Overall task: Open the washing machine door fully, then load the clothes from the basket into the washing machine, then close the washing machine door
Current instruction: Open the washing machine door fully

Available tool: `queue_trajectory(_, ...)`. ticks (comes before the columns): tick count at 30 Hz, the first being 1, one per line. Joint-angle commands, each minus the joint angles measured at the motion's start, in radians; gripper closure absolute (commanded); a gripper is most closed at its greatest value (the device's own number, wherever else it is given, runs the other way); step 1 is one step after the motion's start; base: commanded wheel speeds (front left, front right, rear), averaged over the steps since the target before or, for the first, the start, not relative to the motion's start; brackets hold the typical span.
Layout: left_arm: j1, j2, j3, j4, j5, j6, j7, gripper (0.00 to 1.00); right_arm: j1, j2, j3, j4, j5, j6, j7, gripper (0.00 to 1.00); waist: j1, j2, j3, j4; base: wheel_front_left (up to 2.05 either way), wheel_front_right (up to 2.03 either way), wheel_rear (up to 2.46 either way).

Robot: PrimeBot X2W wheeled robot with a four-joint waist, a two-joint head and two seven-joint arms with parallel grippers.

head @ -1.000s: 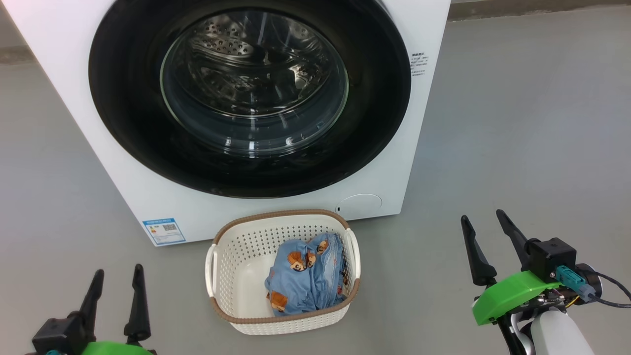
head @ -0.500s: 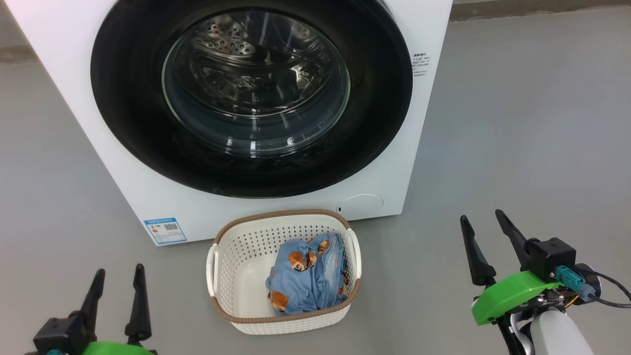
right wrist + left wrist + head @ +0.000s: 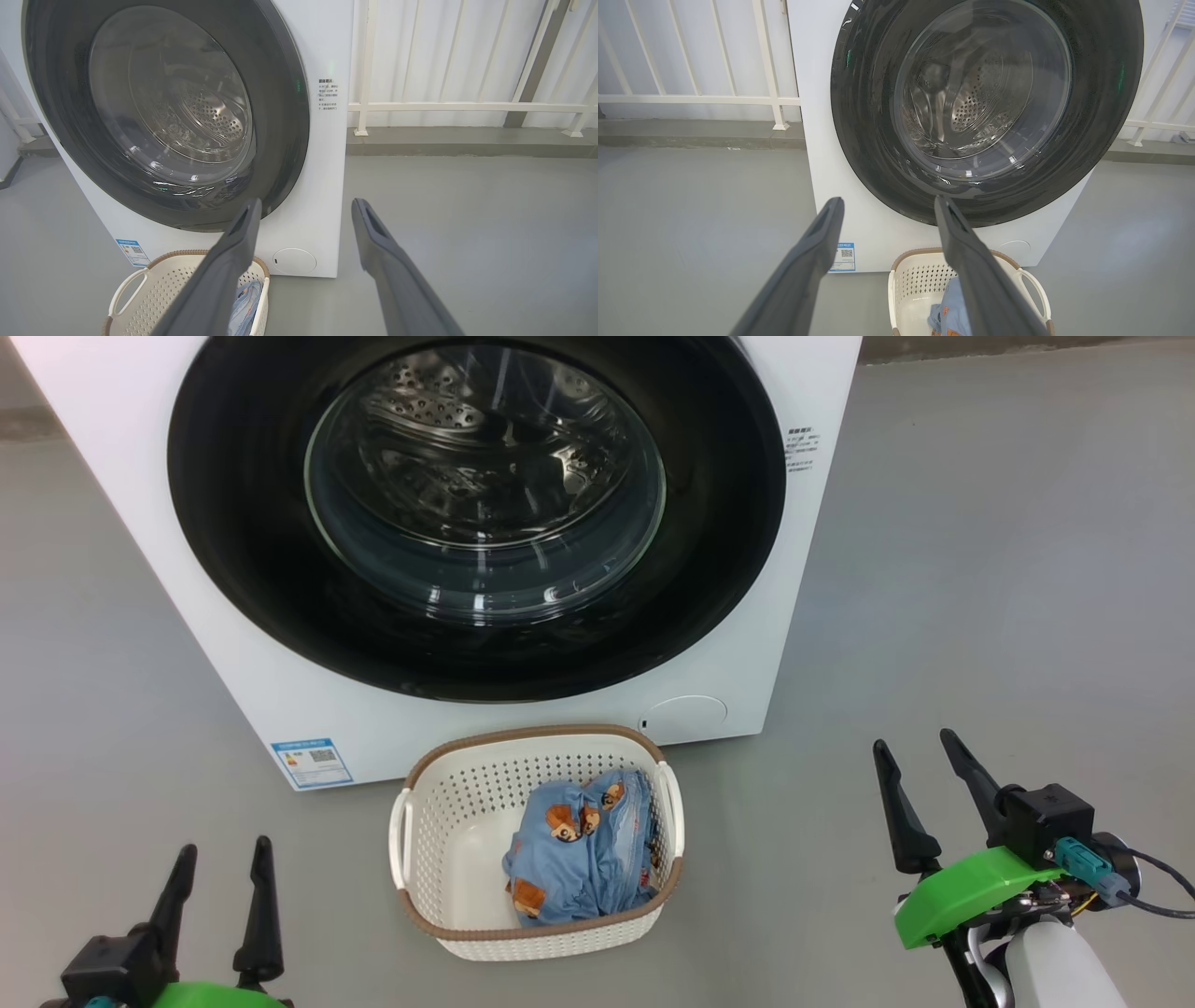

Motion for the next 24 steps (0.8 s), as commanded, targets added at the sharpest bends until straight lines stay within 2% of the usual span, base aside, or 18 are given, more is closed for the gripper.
queue_trajectory(1,-0.053,0.023,0.030,-0.019,-0.005,-0.003,-0.010,0.00,-0.026,0.004,0.027,-0.028,0.015,-0.001,-0.012,0.00,0.0000,-0.0001,0.001,0.000,0.62,0.48,-1.09)
queue_trajectory(7,-0.063,0.027,0.026,-0.012,-0.006,-0.003,-0.010,0.00,-0.028,0.004,0.023,-0.033,0.020,-0.001,-0.012,0.00,0.0000,-0.0001,0.008,0.005,0.97,0.67,-1.64)
queue_trajectory(18,-0.073,0.026,0.027,-0.028,-0.028,-0.003,-0.010,0.00,-0.033,0.004,0.017,-0.041,0.030,-0.001,-0.012,0.00,0.0000,-0.0001,0.025,0.008,1.33,0.97,-2.30)
queue_trajectory(24,-0.071,0.024,0.028,-0.036,-0.026,-0.003,-0.010,0.00,-0.034,0.004,0.013,-0.043,0.034,-0.001,-0.012,0.00,0.0000,-0.0001,0.031,0.006,0.67,0.67,-1.33)
